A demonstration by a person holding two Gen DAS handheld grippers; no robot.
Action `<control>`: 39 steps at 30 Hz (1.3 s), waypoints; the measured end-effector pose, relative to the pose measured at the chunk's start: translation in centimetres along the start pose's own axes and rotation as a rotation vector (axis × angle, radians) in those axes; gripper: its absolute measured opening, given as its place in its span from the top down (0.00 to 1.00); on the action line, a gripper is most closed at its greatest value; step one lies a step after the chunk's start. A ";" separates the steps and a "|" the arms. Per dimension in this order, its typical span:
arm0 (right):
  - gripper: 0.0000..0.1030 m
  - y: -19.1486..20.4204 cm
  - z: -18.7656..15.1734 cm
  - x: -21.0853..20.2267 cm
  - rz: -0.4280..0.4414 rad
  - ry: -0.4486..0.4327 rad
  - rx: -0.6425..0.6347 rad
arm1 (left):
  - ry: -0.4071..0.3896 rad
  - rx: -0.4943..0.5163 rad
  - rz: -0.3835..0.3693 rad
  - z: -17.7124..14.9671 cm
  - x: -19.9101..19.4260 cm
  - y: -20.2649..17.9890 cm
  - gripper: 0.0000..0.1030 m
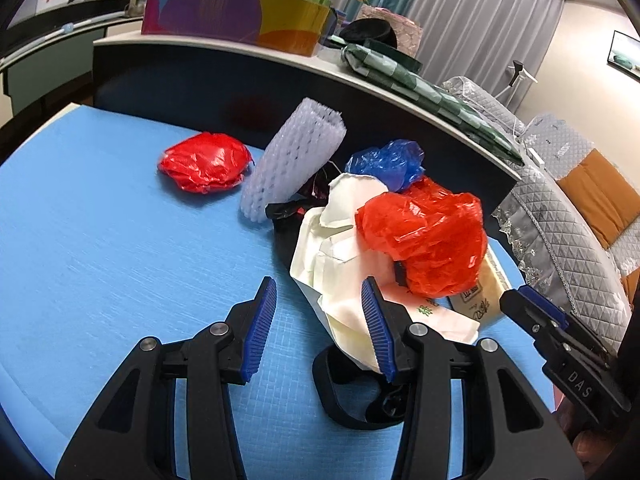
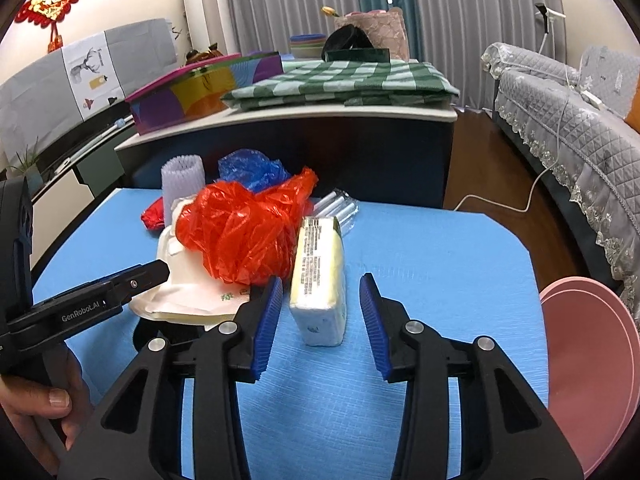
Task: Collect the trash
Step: 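Grasp the white paper with the left tool while the right tool grasps the butter box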
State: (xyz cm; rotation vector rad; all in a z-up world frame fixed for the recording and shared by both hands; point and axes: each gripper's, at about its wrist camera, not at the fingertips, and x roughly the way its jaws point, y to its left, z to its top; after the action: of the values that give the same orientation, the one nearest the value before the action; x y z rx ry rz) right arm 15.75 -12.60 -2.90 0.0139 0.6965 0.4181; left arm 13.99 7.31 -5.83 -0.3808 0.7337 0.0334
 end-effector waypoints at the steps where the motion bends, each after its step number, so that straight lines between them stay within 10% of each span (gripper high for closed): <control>1: 0.60 -0.1 0.0 0.1 -0.001 0.003 0.000 | 0.006 -0.003 0.000 0.0 0.2 0.0 0.57; 22: 0.77 -0.6 -0.7 0.8 0.007 0.037 0.000 | 0.053 -0.015 -0.007 0.2 1.2 -0.6 0.81; 39: 0.78 1.5 0.9 -5.4 -0.004 -0.085 -0.029 | -0.043 0.058 0.036 0.9 -5.7 -2.0 0.90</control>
State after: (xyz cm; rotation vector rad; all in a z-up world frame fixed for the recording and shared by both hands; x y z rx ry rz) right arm 12.05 -13.19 1.33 0.0023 0.6069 0.4214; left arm 10.60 6.33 -0.80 -0.3102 0.6971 0.0539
